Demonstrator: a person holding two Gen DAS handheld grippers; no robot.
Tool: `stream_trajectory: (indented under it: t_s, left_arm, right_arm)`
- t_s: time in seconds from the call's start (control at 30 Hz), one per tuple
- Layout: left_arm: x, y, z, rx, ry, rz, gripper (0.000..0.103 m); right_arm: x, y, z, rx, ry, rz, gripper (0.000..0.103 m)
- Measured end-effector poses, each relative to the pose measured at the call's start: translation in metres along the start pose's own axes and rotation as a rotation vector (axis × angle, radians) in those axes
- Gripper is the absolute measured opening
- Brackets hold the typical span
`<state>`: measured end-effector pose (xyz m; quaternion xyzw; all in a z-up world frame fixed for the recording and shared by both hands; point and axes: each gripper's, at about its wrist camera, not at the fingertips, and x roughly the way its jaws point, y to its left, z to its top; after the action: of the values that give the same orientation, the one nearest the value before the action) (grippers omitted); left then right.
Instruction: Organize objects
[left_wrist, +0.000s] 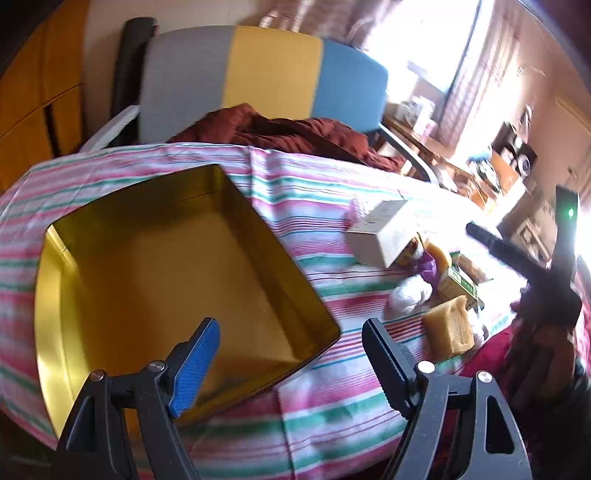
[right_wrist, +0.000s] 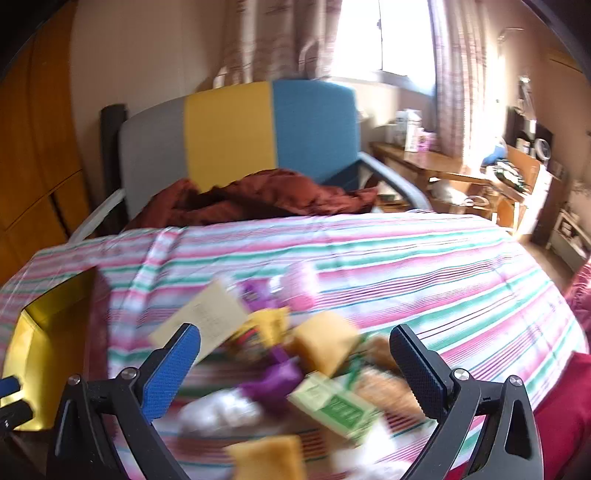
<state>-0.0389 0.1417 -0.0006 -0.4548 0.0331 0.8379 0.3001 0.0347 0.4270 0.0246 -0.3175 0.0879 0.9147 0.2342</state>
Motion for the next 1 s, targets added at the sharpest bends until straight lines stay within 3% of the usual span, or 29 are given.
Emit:
stream_trajectory:
  t_s: [0.17,0.4,0.6,0.73,1.0]
  left_arm:
    - [0.022,-0.03,0.024,0.076,0.039,-0.039,0.081]
    - [0.054,-0.065,0.064,0.17,0.033,-0.118,0.084]
    - [0.097,-0.091,0.088,0.258,0.062,-0.14,0.087]
    - [0.126,-0.096,0.096,0.273,0.119,-0.154,0.103]
    - [0.164,-0.093,0.111,0.257,0.192,-0.224,0.103]
  right_arm:
    - [0.013,-0.044,0.014,0.108,-0.009,-0.046,0.103]
    - [0.031,-0.075,0.013,0.288,0.063,0.048,0.103]
    - [0.032,-0.068,0.009,0.275,0.084,0.08,0.103]
    - [0.033,-0.065,0.009,0.259,0.085,0.093,0.103]
    - [0.036,-0.067,0.009,0.269,0.097,0.101,0.103]
